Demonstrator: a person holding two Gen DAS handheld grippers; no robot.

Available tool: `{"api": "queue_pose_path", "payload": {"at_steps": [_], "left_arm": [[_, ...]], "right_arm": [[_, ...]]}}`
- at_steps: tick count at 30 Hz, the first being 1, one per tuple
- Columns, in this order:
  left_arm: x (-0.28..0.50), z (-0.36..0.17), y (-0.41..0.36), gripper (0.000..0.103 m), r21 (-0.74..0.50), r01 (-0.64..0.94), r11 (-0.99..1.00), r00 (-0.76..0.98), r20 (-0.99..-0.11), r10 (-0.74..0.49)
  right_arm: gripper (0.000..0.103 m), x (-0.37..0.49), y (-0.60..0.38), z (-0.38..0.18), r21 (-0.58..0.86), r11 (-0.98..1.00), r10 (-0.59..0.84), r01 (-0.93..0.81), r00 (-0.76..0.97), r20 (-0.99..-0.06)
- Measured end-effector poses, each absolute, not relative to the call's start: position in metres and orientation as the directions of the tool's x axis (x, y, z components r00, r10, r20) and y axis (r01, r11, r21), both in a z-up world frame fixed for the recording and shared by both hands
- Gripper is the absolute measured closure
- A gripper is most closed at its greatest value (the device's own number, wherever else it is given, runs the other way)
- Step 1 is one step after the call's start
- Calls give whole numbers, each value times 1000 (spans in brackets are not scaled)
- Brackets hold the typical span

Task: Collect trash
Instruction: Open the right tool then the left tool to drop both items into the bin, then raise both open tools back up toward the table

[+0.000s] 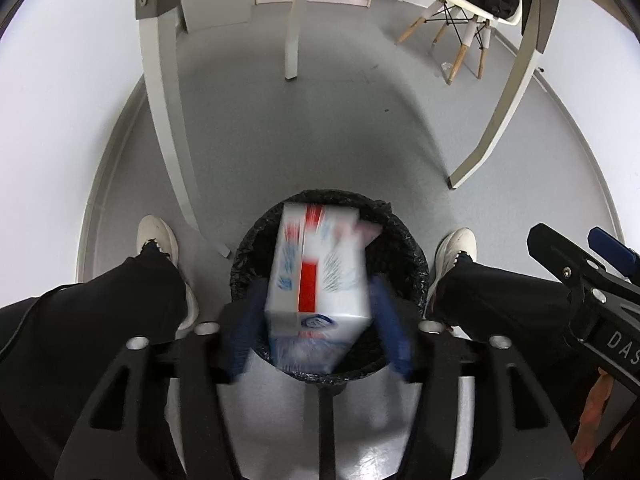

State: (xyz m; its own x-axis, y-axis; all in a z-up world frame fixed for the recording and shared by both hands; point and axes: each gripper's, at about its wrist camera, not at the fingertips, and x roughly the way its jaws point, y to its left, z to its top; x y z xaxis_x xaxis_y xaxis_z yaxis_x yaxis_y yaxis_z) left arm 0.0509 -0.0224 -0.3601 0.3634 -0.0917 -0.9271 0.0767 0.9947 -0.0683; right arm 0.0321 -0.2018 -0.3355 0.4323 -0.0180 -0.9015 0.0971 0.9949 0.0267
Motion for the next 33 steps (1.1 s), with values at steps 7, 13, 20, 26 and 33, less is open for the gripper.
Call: {"api": "queue_pose_path", "payload": {"at_steps": [7, 13, 20, 26, 33], "left_arm": [[48, -352, -17, 20, -48, 65, 997, 388, -919, -70], [38, -332, -9, 6, -39, 60, 997, 430, -901, -61], [23, -301, 2, 6, -55, 55, 997, 468, -881, -74], [5, -278, 19, 6, -63, 34, 997, 493, -867, -72], [-13, -252, 35, 6, -58, 26, 998, 525, -849, -63]], "right_arm": [[8, 30, -203, -334, 31, 994, -17, 104, 433, -901], [8, 24, -202, -327, 12, 995, -34, 100, 444, -896], [8, 9, -194, -308, 4, 998, -29, 69, 466, -885], [8, -5, -194, -292, 18, 997, -16, 69, 460, -888], [8, -18, -183, -262, -1, 999, -29, 55, 505, -863]]}}
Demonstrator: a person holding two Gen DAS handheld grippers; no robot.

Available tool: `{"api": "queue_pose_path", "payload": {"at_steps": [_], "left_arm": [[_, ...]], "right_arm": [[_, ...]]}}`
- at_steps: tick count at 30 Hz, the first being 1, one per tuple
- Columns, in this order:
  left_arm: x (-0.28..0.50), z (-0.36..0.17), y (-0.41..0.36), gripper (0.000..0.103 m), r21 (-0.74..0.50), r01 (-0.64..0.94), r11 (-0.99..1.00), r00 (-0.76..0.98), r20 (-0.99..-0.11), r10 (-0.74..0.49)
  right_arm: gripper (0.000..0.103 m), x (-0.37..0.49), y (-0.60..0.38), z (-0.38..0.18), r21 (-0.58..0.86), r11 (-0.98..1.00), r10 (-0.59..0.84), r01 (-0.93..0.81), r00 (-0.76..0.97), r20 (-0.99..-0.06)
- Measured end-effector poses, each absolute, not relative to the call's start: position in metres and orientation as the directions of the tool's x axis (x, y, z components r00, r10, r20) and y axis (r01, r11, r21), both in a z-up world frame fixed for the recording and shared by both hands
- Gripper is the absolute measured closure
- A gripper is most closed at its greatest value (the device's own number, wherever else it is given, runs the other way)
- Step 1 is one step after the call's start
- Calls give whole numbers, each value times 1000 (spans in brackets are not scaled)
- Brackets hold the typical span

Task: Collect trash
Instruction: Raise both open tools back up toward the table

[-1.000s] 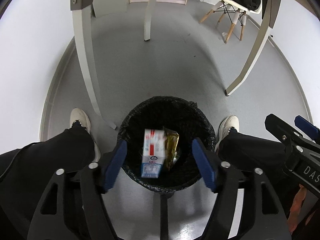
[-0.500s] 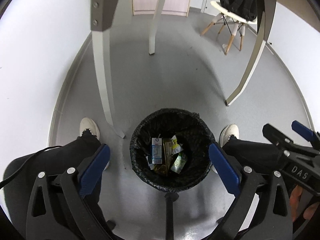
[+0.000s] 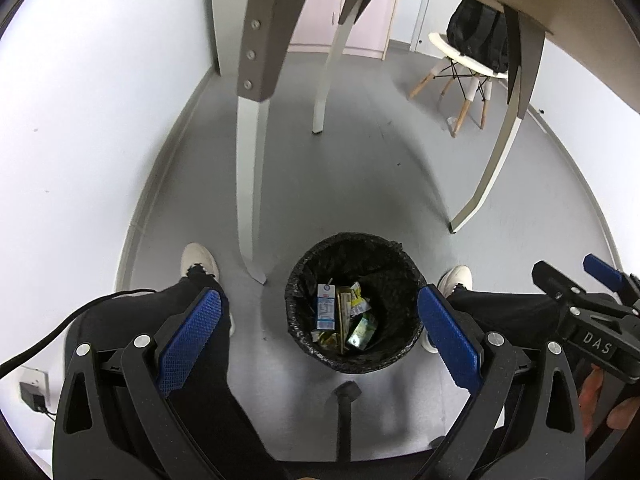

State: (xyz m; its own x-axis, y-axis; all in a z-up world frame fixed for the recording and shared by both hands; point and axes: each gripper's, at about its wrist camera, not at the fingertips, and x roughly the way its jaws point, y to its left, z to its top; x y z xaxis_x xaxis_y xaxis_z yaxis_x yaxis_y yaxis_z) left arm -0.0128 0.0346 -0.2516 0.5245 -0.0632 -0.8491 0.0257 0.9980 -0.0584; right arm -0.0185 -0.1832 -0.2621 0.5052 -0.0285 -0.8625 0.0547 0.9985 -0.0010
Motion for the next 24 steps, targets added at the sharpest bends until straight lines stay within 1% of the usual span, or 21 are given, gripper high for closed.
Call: {"api": "queue_pose_path", "payload": {"at_steps": [8, 17, 24], "left_arm": [[-29, -221, 45, 6, -74, 20, 997, 545, -835, -73], [-47, -173, 42, 6, -92, 48, 995, 593, -798, -103], [-57, -128, 34, 6, -103, 74, 992, 636, -761, -127]], "right_arm": [[8, -36, -174, -230, -16, 1000, -27, 24, 542, -840], [8, -52, -175, -185, -2, 1000, -11, 16, 589, -808], [8, -67, -174, -136, -13, 1000, -9, -1, 669, -743]]}}
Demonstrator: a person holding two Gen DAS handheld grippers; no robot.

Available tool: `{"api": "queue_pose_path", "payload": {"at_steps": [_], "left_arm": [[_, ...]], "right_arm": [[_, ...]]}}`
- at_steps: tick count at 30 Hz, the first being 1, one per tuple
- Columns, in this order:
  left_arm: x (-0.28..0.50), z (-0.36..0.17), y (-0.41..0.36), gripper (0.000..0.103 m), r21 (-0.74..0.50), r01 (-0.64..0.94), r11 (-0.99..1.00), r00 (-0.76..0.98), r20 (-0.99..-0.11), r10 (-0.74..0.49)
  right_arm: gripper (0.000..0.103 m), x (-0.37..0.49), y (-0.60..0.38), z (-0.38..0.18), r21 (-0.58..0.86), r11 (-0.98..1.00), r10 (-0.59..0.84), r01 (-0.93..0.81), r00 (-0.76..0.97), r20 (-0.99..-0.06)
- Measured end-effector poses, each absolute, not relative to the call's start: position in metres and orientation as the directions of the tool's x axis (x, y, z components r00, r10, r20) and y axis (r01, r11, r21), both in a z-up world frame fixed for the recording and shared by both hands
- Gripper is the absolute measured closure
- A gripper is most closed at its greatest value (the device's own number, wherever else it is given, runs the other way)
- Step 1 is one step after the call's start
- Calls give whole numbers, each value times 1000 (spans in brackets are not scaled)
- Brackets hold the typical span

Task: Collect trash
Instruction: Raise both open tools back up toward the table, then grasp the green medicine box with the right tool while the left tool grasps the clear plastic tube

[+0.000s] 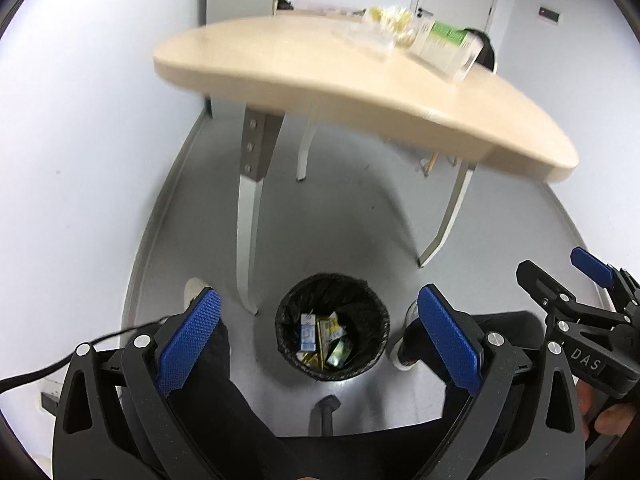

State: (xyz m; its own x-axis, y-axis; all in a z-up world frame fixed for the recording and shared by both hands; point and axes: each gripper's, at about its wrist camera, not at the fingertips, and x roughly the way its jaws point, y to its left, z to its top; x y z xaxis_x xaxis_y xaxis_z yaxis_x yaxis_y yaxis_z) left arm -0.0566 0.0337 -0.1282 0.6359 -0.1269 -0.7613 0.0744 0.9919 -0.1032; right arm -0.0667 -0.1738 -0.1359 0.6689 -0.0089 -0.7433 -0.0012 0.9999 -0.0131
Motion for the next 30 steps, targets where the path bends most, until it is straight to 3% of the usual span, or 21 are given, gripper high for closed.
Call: {"api": "queue_pose_path", "payload": {"at_steps": [10, 19, 27, 30], "left_arm": [[-42, -68, 27, 6, -99, 70, 993, 697, -707, -120], [27, -42, 37, 6, -84, 7, 996, 704, -707, -65], [95, -33, 28, 6, -67, 3, 998, 696, -716, -50], [117, -29, 21, 6, -61, 3, 998, 696, -716, -46]], "right_arm": [[8, -61, -175, -59, 3, 1000, 20, -24, 754, -657], [8, 22, -175, -22, 33, 999, 38, -22, 765, -643], [29, 113, -175, -26, 65, 997, 71, -35, 716, -695], [42, 135, -176, -31, 93, 995, 95, -40, 699, -709]]}}
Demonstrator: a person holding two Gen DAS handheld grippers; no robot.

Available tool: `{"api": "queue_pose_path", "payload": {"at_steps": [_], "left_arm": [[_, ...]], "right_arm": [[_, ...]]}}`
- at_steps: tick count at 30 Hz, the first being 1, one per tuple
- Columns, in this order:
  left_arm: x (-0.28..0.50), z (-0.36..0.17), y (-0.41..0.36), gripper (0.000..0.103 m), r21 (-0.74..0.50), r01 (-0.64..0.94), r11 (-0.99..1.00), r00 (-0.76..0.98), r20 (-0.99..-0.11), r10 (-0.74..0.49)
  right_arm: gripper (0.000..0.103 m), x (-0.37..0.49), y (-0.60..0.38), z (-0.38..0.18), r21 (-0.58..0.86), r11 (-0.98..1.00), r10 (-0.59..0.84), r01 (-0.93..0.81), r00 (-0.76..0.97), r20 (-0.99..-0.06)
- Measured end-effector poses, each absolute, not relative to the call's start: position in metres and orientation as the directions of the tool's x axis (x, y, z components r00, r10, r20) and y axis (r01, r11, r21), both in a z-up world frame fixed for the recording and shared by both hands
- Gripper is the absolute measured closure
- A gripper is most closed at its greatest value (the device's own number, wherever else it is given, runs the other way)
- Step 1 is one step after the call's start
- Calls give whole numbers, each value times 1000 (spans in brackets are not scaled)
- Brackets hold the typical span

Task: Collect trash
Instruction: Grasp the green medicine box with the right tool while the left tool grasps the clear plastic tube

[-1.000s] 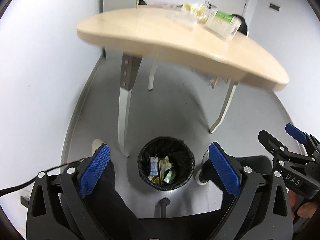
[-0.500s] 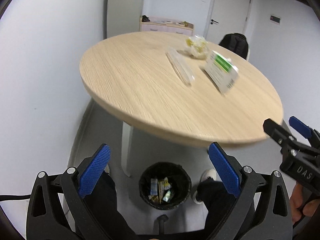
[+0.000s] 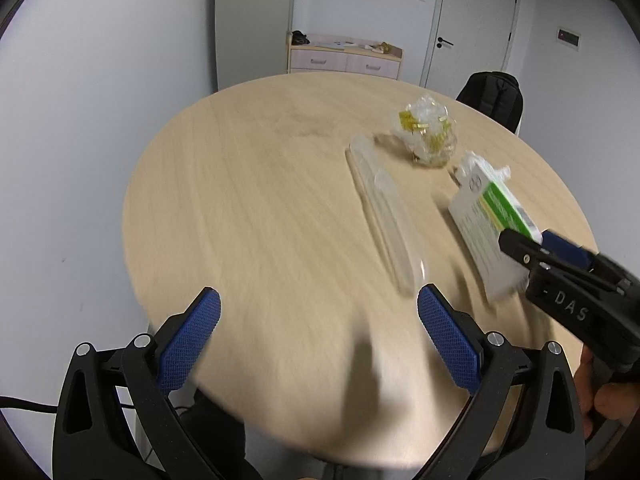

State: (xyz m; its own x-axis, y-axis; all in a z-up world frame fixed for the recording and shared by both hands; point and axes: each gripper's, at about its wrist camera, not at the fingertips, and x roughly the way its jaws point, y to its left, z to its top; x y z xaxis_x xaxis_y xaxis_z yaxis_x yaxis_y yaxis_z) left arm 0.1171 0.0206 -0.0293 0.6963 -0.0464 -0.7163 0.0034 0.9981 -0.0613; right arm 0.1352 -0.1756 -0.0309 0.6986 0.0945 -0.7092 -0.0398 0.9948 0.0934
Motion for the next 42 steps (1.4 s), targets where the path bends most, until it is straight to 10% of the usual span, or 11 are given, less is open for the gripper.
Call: {"api": "queue_pose_path", "payload": {"at_steps": [2, 4, 17, 24, 42], "left_arm": [[131, -27, 16, 6, -65, 11, 998, 694, -718, -54], [146, -27, 12, 6, -64, 9, 998, 691, -721, -52], [214, -45, -34, 27, -19, -3, 1000, 649, -760, -13], [229, -54, -39, 78, 9, -24, 1000, 598, -801, 22], [182, -43, -23, 78, -13, -25, 1000, 606, -795, 5]], "right_arm": [[79, 145, -179, -34, 120, 992, 119, -46, 683, -720], [85, 150, -183, -33, 117, 992, 114, -42, 688, -717], [85, 147, -231, -30, 78, 997, 66, -16, 711, -700], [85, 142, -236, -33, 62, 998, 52, -11, 711, -702], [85, 125, -222, -27, 47, 999, 36, -5, 722, -691]]}}
